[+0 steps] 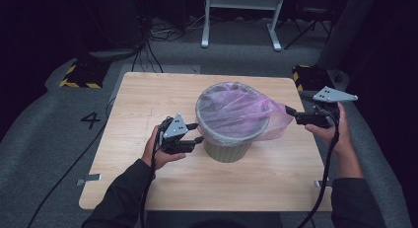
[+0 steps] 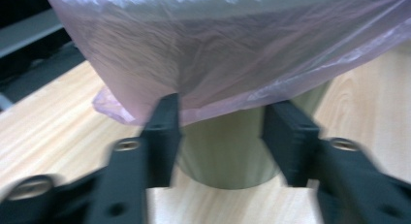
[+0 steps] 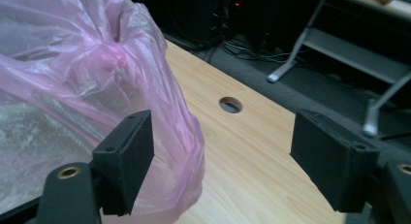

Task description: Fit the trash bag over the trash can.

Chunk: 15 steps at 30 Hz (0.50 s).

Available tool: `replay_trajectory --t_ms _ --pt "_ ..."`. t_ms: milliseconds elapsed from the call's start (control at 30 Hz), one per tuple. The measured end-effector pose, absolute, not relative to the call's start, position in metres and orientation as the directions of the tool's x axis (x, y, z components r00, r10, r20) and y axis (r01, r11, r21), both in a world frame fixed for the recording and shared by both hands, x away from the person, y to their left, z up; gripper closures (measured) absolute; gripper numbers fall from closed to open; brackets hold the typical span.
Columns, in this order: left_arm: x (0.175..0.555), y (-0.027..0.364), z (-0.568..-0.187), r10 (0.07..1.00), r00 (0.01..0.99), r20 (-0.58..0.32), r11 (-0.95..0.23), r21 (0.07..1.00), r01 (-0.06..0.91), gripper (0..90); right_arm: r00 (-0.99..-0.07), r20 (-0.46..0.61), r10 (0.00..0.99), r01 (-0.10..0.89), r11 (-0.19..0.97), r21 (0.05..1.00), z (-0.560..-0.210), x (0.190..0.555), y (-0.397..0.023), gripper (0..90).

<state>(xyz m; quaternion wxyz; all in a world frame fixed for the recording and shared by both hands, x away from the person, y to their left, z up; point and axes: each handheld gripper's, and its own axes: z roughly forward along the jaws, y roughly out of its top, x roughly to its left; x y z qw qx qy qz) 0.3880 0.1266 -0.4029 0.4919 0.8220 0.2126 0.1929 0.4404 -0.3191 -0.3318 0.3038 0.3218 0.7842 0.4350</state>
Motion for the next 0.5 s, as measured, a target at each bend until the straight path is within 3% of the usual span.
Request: replay_trajectory --t_ms 133,367,433,500 --pt "0.39 0.125 -0.403 0.53 0.837 0.138 -0.453 0.88 0.142 64.4 -0.656 -0.19 0.73 0.219 0.425 0.878 -0.332 0.433 -0.317 28.2" --pt "0.39 0.126 -0.402 0.529 0.836 0.146 -0.456 0.88 0.135 69.9 -0.792 -0.197 0.578 0.126 0.471 0.873 -0.349 0.395 -0.298 19.6" --pt "0.392 0.126 -0.402 0.53 0.839 0.124 -0.443 0.884 0.149 59.0 -0.815 -0.184 0.549 0.123 0.474 0.872 -0.357 0.385 -0.292 17.6" --pt "0.393 0.126 -0.402 0.544 0.832 0.106 -0.424 0.891 0.164 40.5 -0.816 -0.207 0.539 0.119 0.507 0.853 -0.366 0.377 -0.285 15.7"
